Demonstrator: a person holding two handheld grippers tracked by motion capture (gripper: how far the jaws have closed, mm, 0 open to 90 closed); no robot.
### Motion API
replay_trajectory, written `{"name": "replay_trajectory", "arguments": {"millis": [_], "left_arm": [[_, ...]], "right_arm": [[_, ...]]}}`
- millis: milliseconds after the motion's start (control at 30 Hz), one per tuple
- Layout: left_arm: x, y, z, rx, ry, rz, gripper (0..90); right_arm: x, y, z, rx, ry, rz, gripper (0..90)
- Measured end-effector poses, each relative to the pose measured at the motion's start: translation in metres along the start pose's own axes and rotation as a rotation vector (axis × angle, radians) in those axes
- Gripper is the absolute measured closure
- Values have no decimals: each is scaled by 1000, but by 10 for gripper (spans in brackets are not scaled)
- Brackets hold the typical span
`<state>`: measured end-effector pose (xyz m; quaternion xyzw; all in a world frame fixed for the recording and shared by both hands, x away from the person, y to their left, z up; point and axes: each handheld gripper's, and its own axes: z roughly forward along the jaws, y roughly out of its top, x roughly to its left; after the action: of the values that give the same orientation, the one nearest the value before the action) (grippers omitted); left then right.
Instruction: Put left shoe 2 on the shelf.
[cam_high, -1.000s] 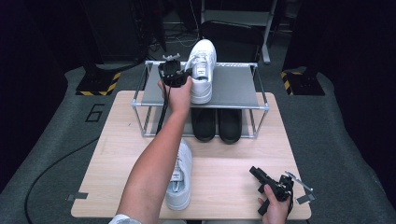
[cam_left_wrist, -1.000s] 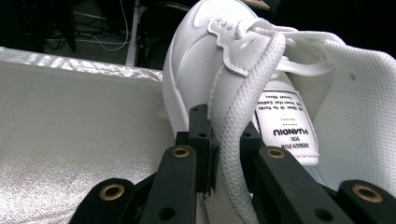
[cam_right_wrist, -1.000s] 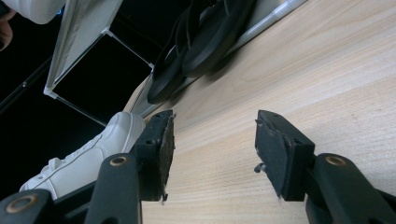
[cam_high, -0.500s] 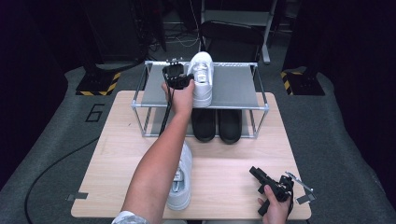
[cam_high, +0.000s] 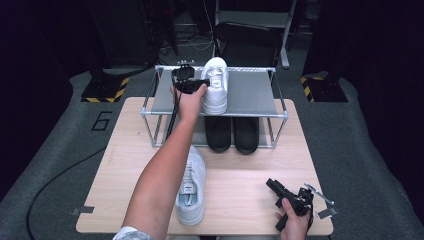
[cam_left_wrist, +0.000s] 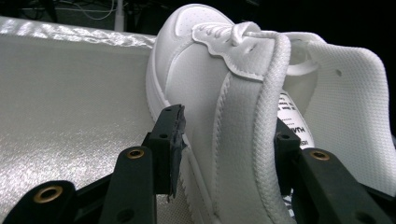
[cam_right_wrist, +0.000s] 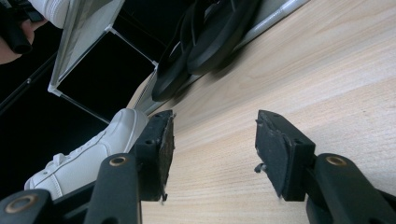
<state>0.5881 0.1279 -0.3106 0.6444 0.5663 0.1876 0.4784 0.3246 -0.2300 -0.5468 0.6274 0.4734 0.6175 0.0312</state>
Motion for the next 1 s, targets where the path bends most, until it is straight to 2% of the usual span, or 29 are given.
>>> {"name": "replay_trajectory", "arguments": {"millis": [33, 67, 133, 200, 300, 567, 633, 667, 767, 1000], "left_arm": [[-1, 1, 0, 5, 4, 18, 562], [-1, 2, 0, 2, 4, 32, 562], [-2, 3, -1, -2, -3, 38, 559], [-1, 6, -7, -57, -19, 31, 505], [-3, 12, -16, -94, 3, 55, 472], [0, 17, -32, -89, -2, 75, 470], [2, 17, -35, -80, -20, 80, 469], [2, 17, -37, -78, -34, 68, 469], [2, 18, -44, -76, -58, 80, 465], [-2, 22, -75, -117, -104, 151, 447]], "right_arm": [[-1, 0, 0, -4, 0, -9, 470], [0, 0, 0, -3, 3, 4, 469], [-1, 1, 0, 4, -2, 4, 470], [-1, 1, 0, 0, -2, 4, 470], [-1, 1, -1, -2, 3, 6, 470], [0, -1, 1, 13, 0, -7, 469], [1, -1, 2, 14, 3, -10, 459], [1, 0, 3, 22, -8, -17, 443], [2, 0, 4, 35, 3, -33, 421], [6, 0, 5, 42, -2, -66, 413]]}}
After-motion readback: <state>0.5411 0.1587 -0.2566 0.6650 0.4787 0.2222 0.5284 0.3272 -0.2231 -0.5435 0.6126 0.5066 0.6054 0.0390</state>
